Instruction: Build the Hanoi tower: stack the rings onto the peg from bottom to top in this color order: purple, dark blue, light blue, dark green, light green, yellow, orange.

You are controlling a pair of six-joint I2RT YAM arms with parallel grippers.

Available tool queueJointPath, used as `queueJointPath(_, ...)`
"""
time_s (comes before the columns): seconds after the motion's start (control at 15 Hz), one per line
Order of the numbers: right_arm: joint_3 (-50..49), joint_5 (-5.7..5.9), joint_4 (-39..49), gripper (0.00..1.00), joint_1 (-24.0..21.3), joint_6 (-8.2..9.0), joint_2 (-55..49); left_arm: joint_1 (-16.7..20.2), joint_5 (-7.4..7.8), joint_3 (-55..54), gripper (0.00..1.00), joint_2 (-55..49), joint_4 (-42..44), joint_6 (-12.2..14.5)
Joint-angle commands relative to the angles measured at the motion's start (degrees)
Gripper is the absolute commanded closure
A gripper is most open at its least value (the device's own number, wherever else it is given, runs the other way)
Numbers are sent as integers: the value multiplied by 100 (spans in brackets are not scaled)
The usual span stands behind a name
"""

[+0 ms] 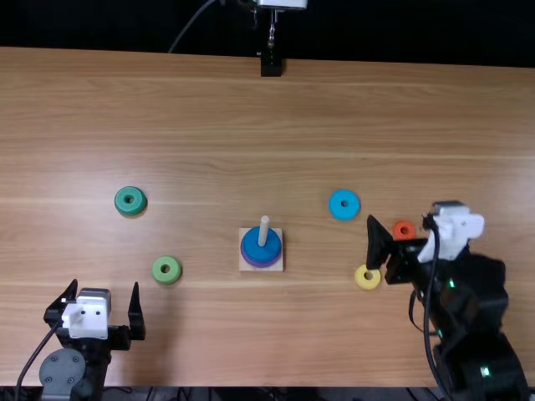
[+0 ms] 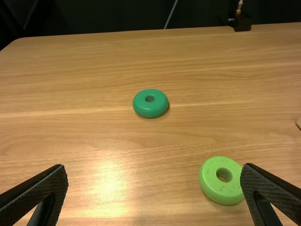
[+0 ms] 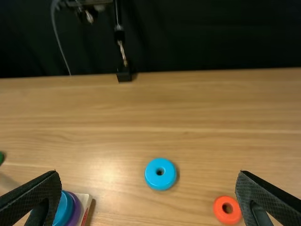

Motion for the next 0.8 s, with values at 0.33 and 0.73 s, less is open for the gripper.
queueJointPath(0.33,1034,96,-10,0,46,333,2850,-11,-51,-637,0,-62,-293,-45)
queueJointPath(0.73,1729,96,-21,0,72,270,4344,-11,-51,-637,0,-62,-293,-45)
